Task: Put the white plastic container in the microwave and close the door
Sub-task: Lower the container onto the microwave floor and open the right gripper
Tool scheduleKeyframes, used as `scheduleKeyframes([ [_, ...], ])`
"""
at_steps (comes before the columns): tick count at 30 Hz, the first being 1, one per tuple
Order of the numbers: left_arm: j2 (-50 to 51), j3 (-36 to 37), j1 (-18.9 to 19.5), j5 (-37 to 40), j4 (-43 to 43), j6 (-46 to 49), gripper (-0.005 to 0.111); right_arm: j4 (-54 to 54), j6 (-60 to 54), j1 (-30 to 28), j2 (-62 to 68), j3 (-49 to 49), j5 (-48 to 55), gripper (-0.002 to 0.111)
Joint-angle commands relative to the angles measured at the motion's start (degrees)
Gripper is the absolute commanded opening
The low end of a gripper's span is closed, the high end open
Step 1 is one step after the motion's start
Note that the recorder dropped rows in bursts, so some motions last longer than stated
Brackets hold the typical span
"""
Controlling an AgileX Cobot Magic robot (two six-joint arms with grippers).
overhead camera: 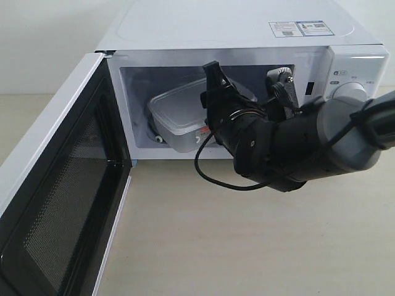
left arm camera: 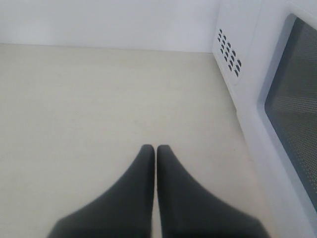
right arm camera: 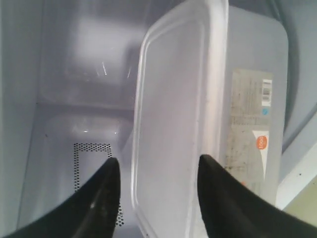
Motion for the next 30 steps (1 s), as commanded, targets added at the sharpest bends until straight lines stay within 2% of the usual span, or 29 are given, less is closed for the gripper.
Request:
scheduleKeyframes([
  [1, 0.20, -0.18, -0.22, -0.75, 0.05, -0.50, 0.004, -0.58, -0.66, -0.07, 0.10, -0.34, -0.59, 0.047],
  [6, 0.20, -0.18, -0.22, -0.75, 0.05, -0.50, 0.004, -1.05, -1.10, -0.07, -1.75, -0.34, 1.20, 0.047],
  [12, 0.20, -0.18, -0.22, -0.75, 0.05, -0.50, 0.004, 5.68, -15.74, -0.07, -5.65, 0.39, 3.87, 0.047],
  [15, 0.20, -0.18, -0.22, -0.75, 0.05, -0.50, 0.004, 6.87, -19.65, -0.07, -8.08, 2.98, 5.48, 0.047],
  [22, 0.20, -0.18, -0.22, -0.75, 0.05, -0.50, 0.004, 6.05, -20.16, -0.07, -11.92, 11.83, 10.49, 0.047],
  [24, 0.20, -0.18, -0.22, -0.80, 0.05, -0.50, 0.004, -0.93, -22.20, -0.07, -12.17, 13.16, 13.69, 0.039],
  [27, 0.20, -0.18, -0.22, -0.93, 0.05, -0.50, 0.004, -13.97, -25.44, -0.07, -11.89, 13.43, 17.90, 0.007],
  [28, 0.20, -0.18, -0.22, -0.93, 0.05, -0.50, 0.004, -18.24, -25.86, -0.07, -11.86, 13.43, 17.90, 0.000],
  [30, 0.20, -0.18, -0.22, -0.93, 0.05, -0.50, 0.004, -25.63, -27.61, -0.07, -11.86, 13.43, 16.35, 0.000],
])
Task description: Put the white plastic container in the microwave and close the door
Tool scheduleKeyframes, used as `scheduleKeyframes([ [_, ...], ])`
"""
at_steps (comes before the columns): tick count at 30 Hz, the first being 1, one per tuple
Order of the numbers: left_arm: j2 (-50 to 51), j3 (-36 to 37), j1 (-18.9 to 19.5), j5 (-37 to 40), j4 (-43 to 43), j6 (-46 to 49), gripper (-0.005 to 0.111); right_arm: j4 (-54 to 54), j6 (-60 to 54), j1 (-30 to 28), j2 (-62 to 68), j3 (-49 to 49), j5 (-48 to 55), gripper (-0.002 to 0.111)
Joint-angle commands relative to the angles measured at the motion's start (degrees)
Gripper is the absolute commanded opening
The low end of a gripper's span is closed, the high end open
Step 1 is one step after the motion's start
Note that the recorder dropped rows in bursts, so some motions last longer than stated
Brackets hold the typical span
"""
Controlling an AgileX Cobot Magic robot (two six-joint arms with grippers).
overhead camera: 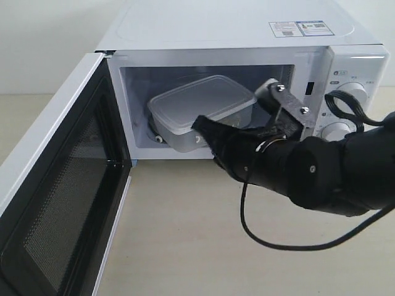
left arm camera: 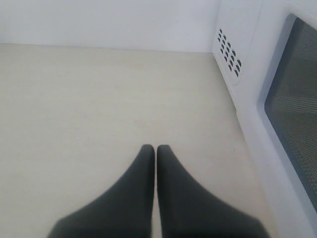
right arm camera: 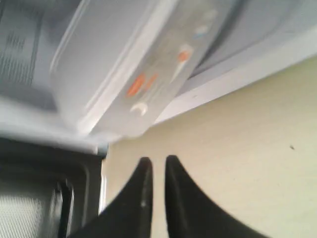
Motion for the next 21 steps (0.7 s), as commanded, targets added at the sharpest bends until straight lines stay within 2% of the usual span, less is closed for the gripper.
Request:
scheduleKeyframes([
  [1, 0.20, -0.18, -0.22, -0.93, 0.05, -0.50, 0.004, -17.04, -5.24, -0.07, -0.45, 0.34, -0.78, 0.000],
  [9, 0.20, -0.18, -0.22, -0.93, 0.05, -0.50, 0.004, -17.88, -29.85, -0.07, 0.16, 0.34, -4.12, 0.000],
  [18, 0.20, -0.18, -0.22, -0.93, 0.05, -0.50, 0.004, -17.97, -29.27, -0.07, 9.54, 0.24, -16.83, 0.000],
  [21, 0.20, -0.18, -0.22, -0.93, 0.05, -0.50, 0.004, -19.20, -28.79, -0.07, 12.05, -2.03, -17.18, 0.000],
])
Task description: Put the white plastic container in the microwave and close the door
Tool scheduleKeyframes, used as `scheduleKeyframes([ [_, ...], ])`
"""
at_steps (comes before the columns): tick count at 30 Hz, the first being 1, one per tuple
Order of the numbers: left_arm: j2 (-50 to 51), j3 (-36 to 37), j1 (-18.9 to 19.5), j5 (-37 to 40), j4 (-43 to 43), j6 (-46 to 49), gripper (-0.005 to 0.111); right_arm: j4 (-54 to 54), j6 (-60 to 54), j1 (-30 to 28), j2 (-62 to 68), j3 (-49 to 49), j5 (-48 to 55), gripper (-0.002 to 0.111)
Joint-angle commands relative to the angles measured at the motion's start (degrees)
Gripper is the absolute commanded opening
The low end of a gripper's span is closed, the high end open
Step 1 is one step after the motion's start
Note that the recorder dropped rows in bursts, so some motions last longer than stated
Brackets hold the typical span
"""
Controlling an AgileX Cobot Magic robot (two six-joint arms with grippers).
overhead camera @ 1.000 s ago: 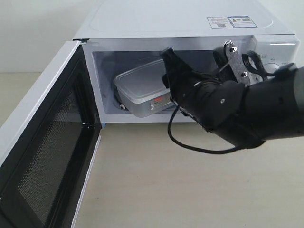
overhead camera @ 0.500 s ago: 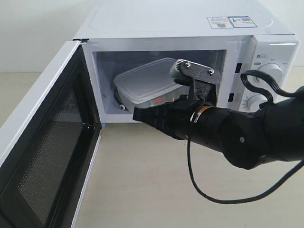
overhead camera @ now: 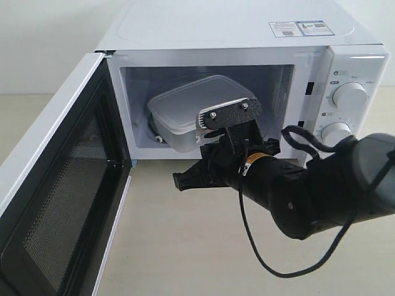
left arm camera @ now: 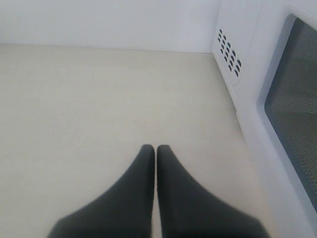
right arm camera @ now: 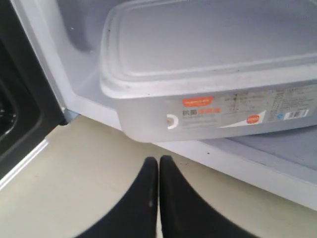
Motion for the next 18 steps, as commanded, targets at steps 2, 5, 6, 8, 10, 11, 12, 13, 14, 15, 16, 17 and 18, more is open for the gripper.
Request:
scheduleKeyframes([
  [2, 0.20, -0.18, -0.22, -0.82, 0.05, -0.50, 0.004, -1.55, 0.05, -0.07, 4.58, -4.62, -2.68, 0.000],
  [5, 0.20, -0.18, -0.22, -0.82, 0.05, -0.50, 0.004, -1.55, 0.05, -0.07, 6.65, -7.65, -2.68, 0.000],
  [6, 0.20, -0.18, -0.22, -0.82, 0.05, -0.50, 0.004, -1.55, 0.05, -0.07, 7.69, -9.36, -2.49, 0.000],
  [8, 0.20, -0.18, -0.22, -0.82, 0.05, -0.50, 0.004, -1.55, -0.19, -0.07, 8.92, -11.24, -2.49, 0.000],
  [10, 0.20, -0.18, -0.22, -0.82, 0.05, -0.50, 0.004, -1.27, -0.19, -0.07, 10.40, -13.60, -2.49, 0.000],
  [11, 0.20, -0.18, -0.22, -0.82, 0.05, -0.50, 0.004, -0.51, -0.77, -0.07, 11.00, -14.86, -2.49, 0.000],
  [12, 0.20, -0.18, -0.22, -0.82, 0.05, -0.50, 0.004, 1.37, -2.26, -0.07, 11.65, -16.19, -2.49, 0.000],
  [13, 0.20, -0.18, -0.22, -0.82, 0.05, -0.50, 0.004, 2.85, -3.35, -0.07, 12.08, -17.01, -2.36, 0.000],
  [14, 0.20, -0.18, -0.22, -0.82, 0.05, -0.50, 0.004, 3.85, -4.07, -0.17, 12.21, -17.76, -1.90, 0.000],
  [15, 0.20, -0.18, -0.22, -0.82, 0.05, -0.50, 0.004, 3.85, -4.74, -0.17, 12.21, -18.18, -1.61, 0.000],
  [16, 0.20, -0.18, -0.22, -0.82, 0.05, -0.50, 0.004, 4.00, -5.50, -0.17, 12.21, -18.65, -1.44, 0.000],
  [17, 0.20, -0.18, -0.22, -0.82, 0.05, -0.50, 0.004, 4.92, -5.75, -0.17, 12.21, -19.09, -0.98, 0.000],
  [18, 0.20, -0.18, -0.22, -0.82, 0.05, -0.50, 0.004, 5.23, -6.16, -0.17, 12.21, -19.45, -0.49, 0.000],
])
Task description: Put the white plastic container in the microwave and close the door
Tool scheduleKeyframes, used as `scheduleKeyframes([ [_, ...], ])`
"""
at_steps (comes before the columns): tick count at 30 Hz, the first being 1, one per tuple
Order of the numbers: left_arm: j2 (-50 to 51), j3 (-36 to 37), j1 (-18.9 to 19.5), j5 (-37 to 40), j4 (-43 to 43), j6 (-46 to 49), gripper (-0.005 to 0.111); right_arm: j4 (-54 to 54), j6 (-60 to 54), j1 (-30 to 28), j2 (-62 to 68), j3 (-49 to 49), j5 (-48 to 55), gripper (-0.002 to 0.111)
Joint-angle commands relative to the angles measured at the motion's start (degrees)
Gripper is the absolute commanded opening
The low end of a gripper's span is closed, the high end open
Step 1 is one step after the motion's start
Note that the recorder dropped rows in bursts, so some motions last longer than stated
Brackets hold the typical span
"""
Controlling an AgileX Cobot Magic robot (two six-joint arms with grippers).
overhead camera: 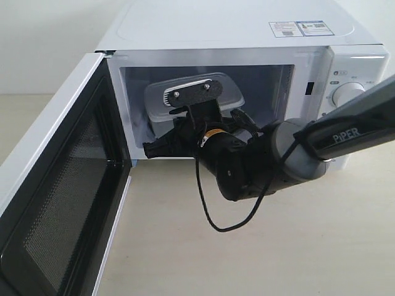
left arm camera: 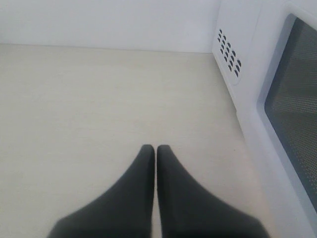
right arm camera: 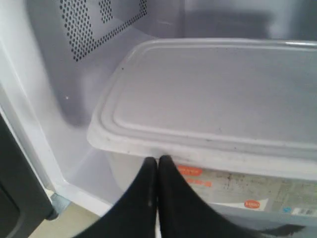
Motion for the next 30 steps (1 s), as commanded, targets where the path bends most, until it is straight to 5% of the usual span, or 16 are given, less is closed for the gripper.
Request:
scheduleKeyframes([
  [1, 0.20, -0.18, -0.22, -0.82, 0.05, -0.50, 0.004, 1.96, -2.10, -0.17, -0.12, -1.38, 1.14, 0.000],
  [30, 0.20, -0.18, -0.22, -0.82, 0.05, -0.50, 0.004, 2.75, -2.41, -0.12, -7.96, 1.54, 8.59, 0.000],
])
